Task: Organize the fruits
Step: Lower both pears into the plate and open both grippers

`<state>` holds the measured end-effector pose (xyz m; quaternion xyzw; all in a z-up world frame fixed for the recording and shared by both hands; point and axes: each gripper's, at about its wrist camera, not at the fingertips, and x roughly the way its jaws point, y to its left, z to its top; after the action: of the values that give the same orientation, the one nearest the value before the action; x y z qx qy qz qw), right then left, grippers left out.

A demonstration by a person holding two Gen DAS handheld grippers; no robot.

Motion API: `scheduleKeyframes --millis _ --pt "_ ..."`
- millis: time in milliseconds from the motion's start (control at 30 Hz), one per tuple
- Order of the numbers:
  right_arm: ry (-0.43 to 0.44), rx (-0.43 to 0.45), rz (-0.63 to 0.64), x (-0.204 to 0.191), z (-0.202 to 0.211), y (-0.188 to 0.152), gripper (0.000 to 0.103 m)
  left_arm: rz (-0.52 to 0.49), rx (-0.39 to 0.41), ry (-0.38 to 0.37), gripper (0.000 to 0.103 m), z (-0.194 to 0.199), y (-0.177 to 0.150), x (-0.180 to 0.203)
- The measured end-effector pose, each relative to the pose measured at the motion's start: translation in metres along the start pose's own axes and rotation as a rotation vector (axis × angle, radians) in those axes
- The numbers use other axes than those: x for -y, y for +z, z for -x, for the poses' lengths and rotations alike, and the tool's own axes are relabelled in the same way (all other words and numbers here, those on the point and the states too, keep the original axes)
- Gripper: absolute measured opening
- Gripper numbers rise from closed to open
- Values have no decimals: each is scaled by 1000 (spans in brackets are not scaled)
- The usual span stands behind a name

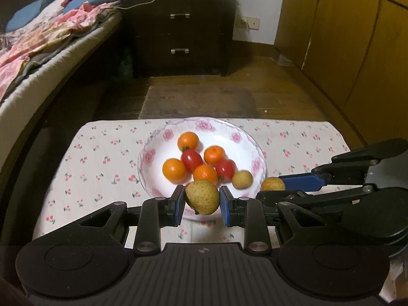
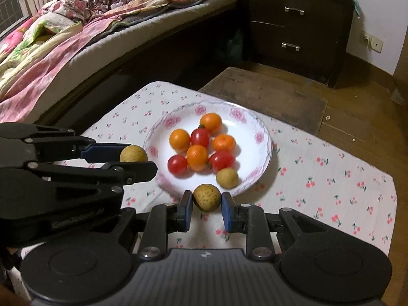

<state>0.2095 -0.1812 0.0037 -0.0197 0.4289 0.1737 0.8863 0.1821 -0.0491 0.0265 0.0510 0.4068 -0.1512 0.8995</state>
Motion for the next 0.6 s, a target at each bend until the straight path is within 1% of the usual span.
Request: scheduleKeyframes --millis 300,600 --pt "-8 13 -23 9 -10 18 28 22 12 6 36 -11 15 -6" --pt "-16 -3 -13 13 -27 24 28 24 -6 19 36 -27 20 -10"
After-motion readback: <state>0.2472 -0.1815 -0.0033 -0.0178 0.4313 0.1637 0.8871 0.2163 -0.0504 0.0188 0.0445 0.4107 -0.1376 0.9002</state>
